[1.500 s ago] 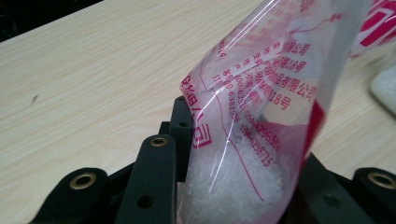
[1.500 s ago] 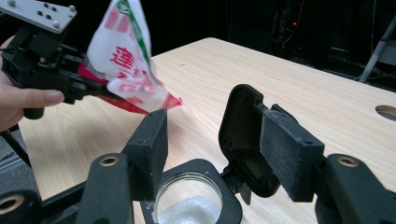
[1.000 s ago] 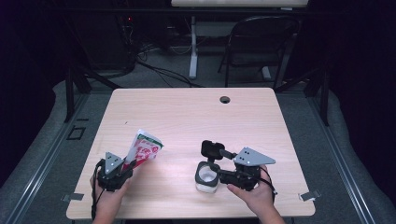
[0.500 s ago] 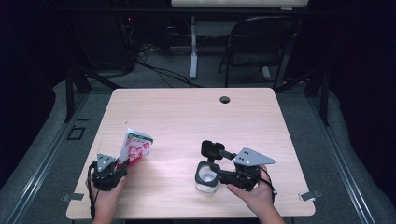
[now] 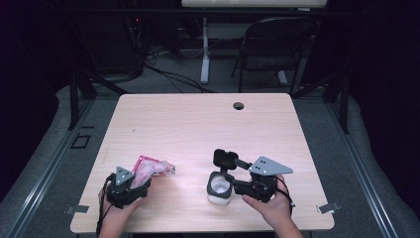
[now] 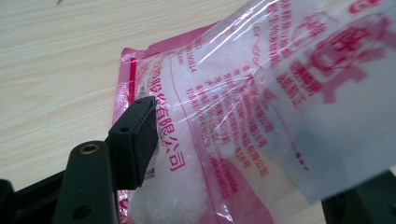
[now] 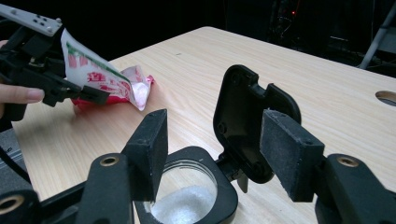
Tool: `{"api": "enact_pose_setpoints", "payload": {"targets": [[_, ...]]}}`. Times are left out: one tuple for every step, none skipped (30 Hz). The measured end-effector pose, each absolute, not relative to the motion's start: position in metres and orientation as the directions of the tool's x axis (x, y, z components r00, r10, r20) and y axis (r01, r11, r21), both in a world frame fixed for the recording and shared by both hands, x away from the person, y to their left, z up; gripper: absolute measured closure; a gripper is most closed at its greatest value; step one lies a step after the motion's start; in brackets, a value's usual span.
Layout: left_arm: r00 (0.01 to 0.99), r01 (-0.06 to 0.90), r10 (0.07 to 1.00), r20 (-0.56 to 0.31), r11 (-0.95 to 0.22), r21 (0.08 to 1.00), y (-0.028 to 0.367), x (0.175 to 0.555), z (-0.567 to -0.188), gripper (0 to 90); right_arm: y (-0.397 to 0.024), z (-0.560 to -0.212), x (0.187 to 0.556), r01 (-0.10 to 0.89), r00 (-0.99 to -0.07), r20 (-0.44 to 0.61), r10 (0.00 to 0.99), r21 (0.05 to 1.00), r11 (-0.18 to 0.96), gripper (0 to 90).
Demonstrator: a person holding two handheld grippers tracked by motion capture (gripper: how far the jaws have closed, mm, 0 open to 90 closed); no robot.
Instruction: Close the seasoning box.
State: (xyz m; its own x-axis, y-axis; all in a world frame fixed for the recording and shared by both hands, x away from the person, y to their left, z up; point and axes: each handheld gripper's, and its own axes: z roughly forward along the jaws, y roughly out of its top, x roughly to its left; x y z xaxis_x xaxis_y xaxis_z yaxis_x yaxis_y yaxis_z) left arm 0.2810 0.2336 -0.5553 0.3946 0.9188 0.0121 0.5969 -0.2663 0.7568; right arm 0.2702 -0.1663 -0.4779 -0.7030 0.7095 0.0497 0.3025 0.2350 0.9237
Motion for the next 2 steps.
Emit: {"api": "enact_pose_setpoints", "payload": {"targets": [[0.409, 0.595, 0.912, 0.026, -0.289, 0.75, 0.2318, 0.2788, -0.554, 35.1, -0.167, -0.4773, 0.2699, 0.302, -0.702, 0.052, 0.71, 0.925, 0.23, 41.8], [0.419, 0.592, 0.907, 0.04, -0.306, 0.746, 0.2305, 0.2758, -0.5526, 34.0, -0.1682, -0.4765, 0.2698, 0.299, -0.701, 0.048, 0.711, 0.925, 0.233, 41.8]]}}
